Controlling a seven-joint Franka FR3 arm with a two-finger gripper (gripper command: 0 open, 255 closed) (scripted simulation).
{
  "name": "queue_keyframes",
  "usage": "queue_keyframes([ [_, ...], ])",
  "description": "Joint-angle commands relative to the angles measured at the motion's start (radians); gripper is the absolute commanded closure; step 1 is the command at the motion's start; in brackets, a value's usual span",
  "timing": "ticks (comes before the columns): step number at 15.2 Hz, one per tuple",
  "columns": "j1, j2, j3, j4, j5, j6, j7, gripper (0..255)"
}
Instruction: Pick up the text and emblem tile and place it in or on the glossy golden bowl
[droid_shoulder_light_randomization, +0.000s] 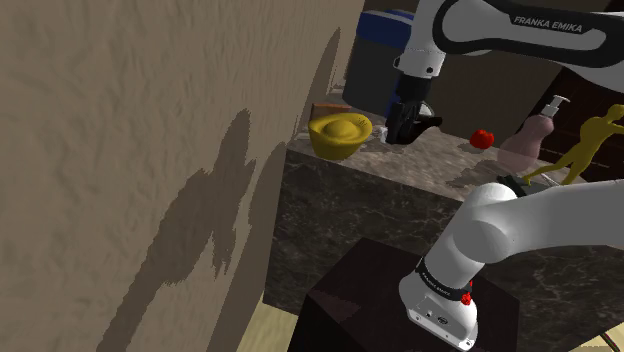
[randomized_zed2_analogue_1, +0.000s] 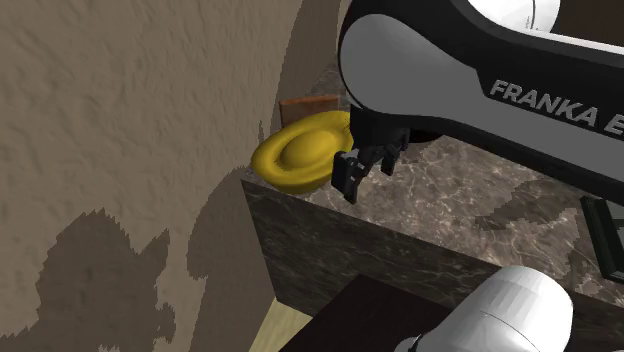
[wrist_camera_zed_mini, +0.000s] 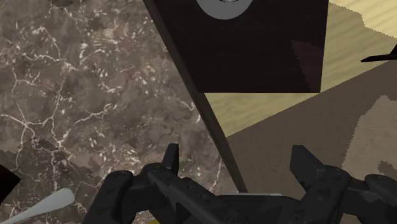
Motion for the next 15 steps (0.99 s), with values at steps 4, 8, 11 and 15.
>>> queue_keyframes([
  [4, 0.020, 0.090, -0.071, 0.049, -0.059, 0.041, -0.151, 0],
  [8, 0.055, 0.225, -0.158, 0.136, -0.115, 0.094, -0.347, 0],
  [11, 0.083, 0.335, -0.214, 0.216, -0.136, 0.131, -0.493, 0],
  [15, 0.121, 0.490, -0.278, 0.338, -0.138, 0.171, -0.688, 0],
])
